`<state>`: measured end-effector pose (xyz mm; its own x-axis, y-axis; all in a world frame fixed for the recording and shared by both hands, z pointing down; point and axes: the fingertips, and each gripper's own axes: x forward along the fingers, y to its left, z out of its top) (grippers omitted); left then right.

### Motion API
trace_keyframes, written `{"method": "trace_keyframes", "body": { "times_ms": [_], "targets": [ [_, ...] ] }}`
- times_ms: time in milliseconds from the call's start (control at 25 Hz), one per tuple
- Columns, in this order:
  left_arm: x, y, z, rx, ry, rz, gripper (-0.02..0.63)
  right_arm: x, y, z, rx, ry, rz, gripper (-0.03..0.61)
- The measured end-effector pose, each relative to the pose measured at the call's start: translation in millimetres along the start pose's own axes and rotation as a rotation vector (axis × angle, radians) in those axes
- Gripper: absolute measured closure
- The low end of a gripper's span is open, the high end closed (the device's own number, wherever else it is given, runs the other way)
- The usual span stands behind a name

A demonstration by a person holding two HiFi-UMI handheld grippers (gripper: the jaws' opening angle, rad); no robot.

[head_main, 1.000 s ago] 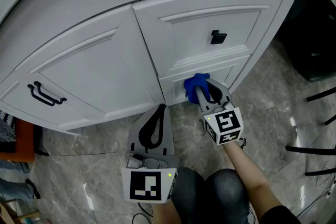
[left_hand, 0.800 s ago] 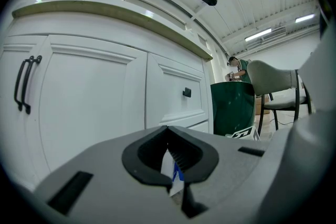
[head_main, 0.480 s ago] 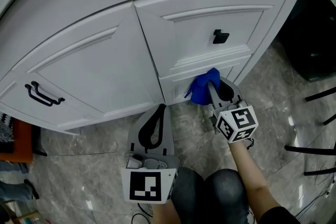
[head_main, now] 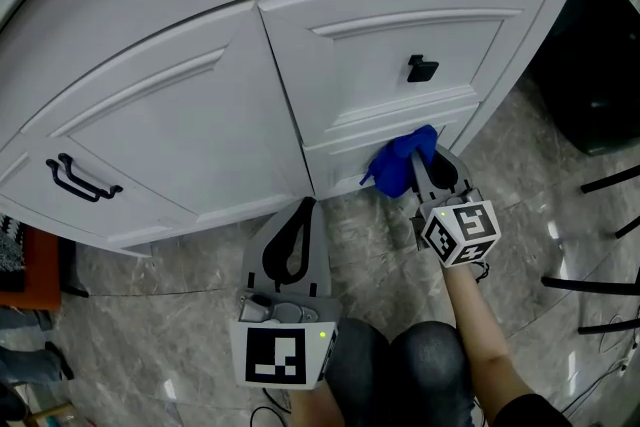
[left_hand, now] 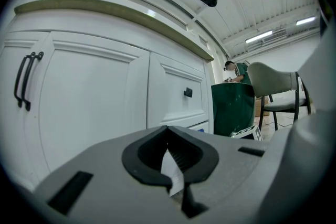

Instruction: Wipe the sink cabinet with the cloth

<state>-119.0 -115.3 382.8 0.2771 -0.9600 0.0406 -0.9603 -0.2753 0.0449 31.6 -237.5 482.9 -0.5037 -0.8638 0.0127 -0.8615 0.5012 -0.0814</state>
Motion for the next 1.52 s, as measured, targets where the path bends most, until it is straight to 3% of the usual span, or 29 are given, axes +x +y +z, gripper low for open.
{"method": "trace_keyframes", "body": {
  "times_ms": [240, 400, 600, 760, 1240, 1520],
  "targets": [
    [0.0, -0.4, 0.2, 0.01, -0.003, -0.007, 0.609, -3.7, -22.4, -14.1, -0.017, 0.031, -0.077, 0.52],
    [3.3, -6.4, 0.1, 0.0, -0.002, -0.017, 0.609, -0.8, -17.3, -22.4, -0.157, 0.05, -0.072, 0.52],
    [1.5, -7.5, -1.1, 0.053, 0.009, -0.038, 0.609, -2.6, -25.4, -22.5, -0.214, 0.056, -0.078, 0.52],
    [-0.5, -2.7, 0.8, 0.039, -0.001, -0.02, 0.609, -9.2, -51.5, -26.7, -0.182, 0.083, -0.161, 0.52],
    [3.3, -6.7, -5.9, 0.052, 0.02, -0.047, 0.609, -16.2, -63.9, -22.5, -0.193, 0.068, -0.198, 0.52],
    [5.6, -6.2, -5.4, 0.041, 0.008, -0.054, 0.609, -30.0, -107.4, -23.5, -0.068, 0.043, -0.321, 0.52]
  ]
}}
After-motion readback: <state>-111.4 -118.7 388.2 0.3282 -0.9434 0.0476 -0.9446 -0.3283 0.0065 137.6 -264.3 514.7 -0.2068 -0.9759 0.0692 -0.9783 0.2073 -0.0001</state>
